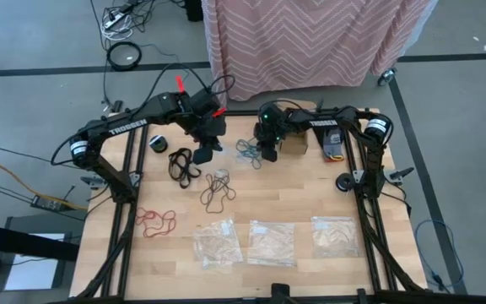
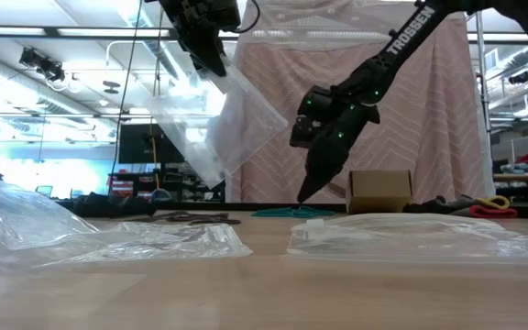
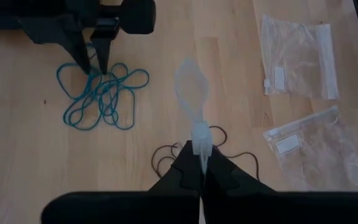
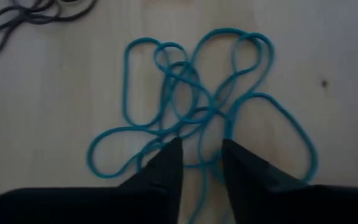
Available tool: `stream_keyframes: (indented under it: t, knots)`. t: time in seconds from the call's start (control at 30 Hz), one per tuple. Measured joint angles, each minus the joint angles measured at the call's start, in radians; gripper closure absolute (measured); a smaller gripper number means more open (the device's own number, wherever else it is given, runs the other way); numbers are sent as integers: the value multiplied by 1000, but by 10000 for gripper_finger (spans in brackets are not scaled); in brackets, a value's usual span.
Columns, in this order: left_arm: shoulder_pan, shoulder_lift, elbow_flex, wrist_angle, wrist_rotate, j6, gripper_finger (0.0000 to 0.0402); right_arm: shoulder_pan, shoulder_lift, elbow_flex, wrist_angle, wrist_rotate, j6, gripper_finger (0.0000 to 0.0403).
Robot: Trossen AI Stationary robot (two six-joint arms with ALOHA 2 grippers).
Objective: Sort rubber bands
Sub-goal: Put the blue rubber band into the top transparent zip bag
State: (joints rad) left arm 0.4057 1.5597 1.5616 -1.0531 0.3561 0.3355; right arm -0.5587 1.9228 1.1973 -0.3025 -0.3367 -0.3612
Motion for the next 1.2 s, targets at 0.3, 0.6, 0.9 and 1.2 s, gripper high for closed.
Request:
stream_keyframes:
  t: [0.3,0.6,0.9,1.2]
  knots:
    - [0,0,0,0,0,0,402,-32,5,0,11,36,2,267]
    - [0,0,0,0,0,-1,402,-25,29,-4,1,8,0,290]
    - [0,0,0,2,-5,-7,402,-18,49,-2,-6,53,158,392]
    - [0,0,0,6,-30,-8,402,-7,-111,-5,-42,22,320,402]
